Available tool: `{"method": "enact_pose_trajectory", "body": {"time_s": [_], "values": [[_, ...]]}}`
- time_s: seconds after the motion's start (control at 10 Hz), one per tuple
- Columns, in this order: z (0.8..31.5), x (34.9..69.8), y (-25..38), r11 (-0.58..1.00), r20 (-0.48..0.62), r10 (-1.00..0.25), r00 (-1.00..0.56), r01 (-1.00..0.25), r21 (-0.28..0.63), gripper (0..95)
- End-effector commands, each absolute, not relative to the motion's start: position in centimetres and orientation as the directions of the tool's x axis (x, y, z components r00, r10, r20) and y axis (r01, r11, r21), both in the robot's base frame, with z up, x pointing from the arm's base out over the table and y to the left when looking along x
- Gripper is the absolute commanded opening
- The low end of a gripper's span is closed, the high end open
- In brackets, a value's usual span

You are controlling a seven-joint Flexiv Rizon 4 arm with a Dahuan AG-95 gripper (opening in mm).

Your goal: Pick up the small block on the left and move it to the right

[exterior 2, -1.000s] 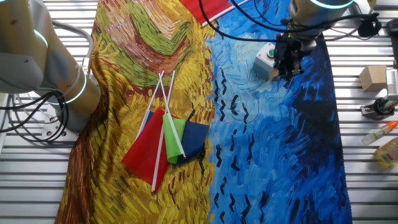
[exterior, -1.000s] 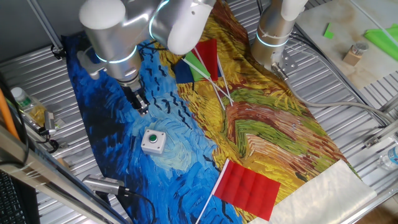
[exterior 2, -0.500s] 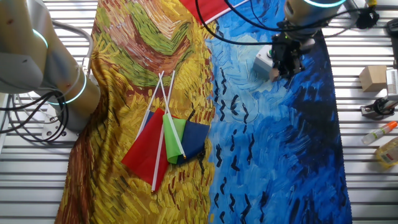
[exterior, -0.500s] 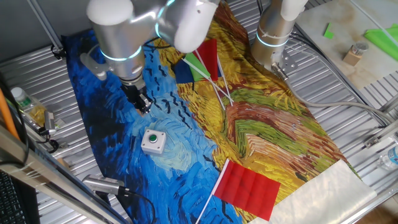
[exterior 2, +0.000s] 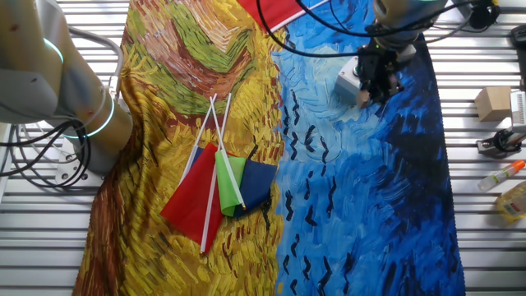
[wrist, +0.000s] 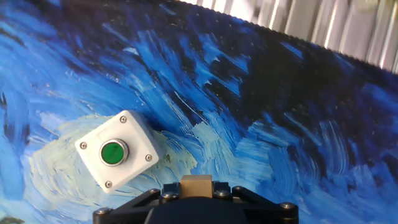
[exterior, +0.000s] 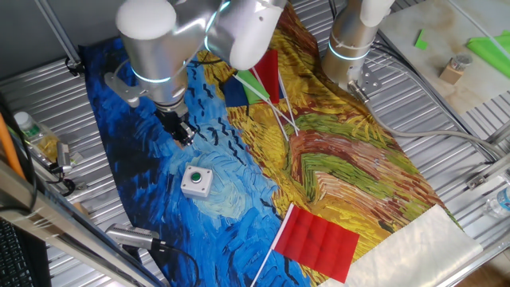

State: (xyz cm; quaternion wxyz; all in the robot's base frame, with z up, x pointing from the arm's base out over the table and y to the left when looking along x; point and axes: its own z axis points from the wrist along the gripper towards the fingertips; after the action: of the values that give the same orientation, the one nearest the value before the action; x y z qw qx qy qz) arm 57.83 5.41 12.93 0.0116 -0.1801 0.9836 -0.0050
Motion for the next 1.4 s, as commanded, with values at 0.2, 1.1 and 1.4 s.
{"method": "enact_pose_trajectory", "body": {"time_s": [0.2,1.1,1.4], "values": [[13.1,58.0,5.9,0.929,-0.028,-0.37,-0.929,-0.37,-0.001,0.0],[15.3,56.9,18.9,0.974,-0.01,-0.229,-0.973,-0.229,0.0,0.0],[15.0,56.6,23.6,0.988,-0.029,-0.151,-0.988,-0.152,0.011,0.0]]}}
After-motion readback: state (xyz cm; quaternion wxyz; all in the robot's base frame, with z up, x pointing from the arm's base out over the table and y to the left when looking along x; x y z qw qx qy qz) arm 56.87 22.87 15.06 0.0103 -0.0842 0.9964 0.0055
